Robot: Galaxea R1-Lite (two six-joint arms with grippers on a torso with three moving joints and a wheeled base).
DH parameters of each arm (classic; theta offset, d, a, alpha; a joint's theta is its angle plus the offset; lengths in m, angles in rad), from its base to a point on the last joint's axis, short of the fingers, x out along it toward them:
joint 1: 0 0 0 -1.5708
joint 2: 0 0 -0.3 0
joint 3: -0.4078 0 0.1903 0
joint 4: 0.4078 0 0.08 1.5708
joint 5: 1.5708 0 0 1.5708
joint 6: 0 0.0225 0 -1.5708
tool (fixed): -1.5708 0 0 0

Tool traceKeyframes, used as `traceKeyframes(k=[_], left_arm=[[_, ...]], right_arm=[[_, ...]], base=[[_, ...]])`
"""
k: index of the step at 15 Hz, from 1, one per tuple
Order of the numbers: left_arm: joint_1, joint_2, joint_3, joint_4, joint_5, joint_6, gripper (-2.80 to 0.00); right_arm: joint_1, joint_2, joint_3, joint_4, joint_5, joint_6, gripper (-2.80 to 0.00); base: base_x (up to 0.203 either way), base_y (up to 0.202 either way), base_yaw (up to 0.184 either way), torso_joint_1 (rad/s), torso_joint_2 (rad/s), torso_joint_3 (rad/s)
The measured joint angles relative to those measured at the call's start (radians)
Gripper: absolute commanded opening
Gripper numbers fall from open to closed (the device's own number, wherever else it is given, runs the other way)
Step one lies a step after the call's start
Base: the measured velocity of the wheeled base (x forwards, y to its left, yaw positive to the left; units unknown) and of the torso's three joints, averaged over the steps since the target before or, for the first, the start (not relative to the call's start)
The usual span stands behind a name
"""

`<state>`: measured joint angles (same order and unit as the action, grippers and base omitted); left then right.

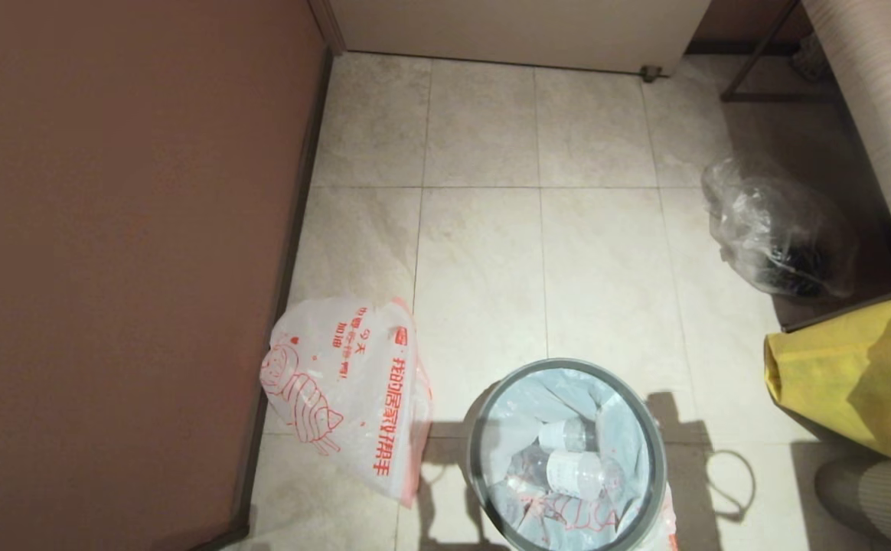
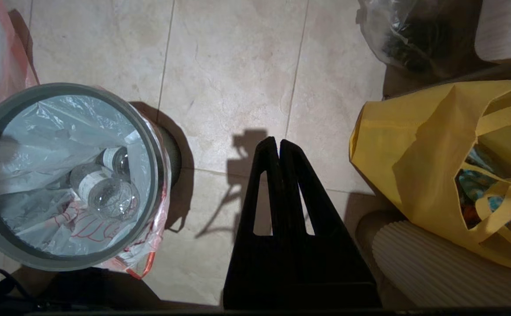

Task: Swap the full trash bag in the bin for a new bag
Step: Place the trash can ring on the floor

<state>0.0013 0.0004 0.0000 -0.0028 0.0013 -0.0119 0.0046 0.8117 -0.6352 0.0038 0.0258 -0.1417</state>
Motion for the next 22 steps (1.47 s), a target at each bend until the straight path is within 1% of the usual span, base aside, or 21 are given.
traceKeyframes(k=[2,4,6,7,8,9,10,12,15,18,19,22], left_arm=[[0.000,0.000,0.000,0.000,0.000,0.001,-2.80],[0.000,0.000,0.000,0.000,0.000,0.000,-2.80],[0.000,0.000,0.000,0.000,-0.001,0.000,-2.80],[0.000,0.000,0.000,0.000,0.000,0.000,-2.80],[0.000,0.000,0.000,0.000,0.000,0.000,-2.80],[0.000,0.000,0.000,0.000,0.000,0.000,-2.80],[0.000,0.000,0.000,0.000,0.000,0.000,-2.80],[0.000,0.000,0.000,0.000,0.000,0.000,-2.80],[0.000,0.000,0.000,0.000,0.000,0.000,-2.80],[0.000,0.000,0.000,0.000,0.000,0.000,-2.80],[0.000,0.000,0.000,0.000,0.000,0.000,-2.80],[0.000,0.000,0.000,0.000,0.000,0.001,-2.80]], right_arm=[[0.013,0.115,-0.044,0.000,-0.019,0.001,-2.80],[0.035,0.210,-0.054,0.006,-0.063,0.022,-2.80],[0.101,0.297,-0.054,0.001,-0.103,0.046,-2.80],[0.146,0.332,-0.049,0.001,-0.127,0.074,-2.80],[0.191,0.366,-0.045,0.000,-0.143,0.122,-2.80],[0.226,0.401,-0.042,0.000,-0.152,0.179,-2.80],[0.246,0.438,-0.041,-0.002,-0.155,0.213,-2.80],[0.264,0.517,-0.042,-0.037,-0.157,0.231,-2.80],[0.273,0.643,-0.044,-0.133,-0.159,0.235,-2.80],[0.322,0.764,-0.039,-0.220,-0.184,0.249,-2.80],[0.349,0.797,-0.038,-0.238,-0.209,0.254,0.00],[0.420,0.843,-0.037,-0.267,-0.274,0.256,0.00]], base=[[0.000,0.000,0.000,0.000,0.00,0.000],[0.000,0.000,0.000,0.000,0.00,0.000],[0.000,0.000,0.000,0.000,0.00,0.000],[0.000,0.000,0.000,0.000,0.00,0.000],[0.000,0.000,0.000,0.000,0.00,0.000],[0.000,0.000,0.000,0.000,0.00,0.000],[0.000,0.000,0.000,0.000,0.00,0.000],[0.000,0.000,0.000,0.000,0.00,0.000],[0.000,0.000,0.000,0.000,0.00,0.000],[0.000,0.000,0.000,0.000,0.00,0.000],[0.000,0.000,0.000,0.000,0.00,0.000],[0.000,0.000,0.000,0.000,0.00,0.000]])
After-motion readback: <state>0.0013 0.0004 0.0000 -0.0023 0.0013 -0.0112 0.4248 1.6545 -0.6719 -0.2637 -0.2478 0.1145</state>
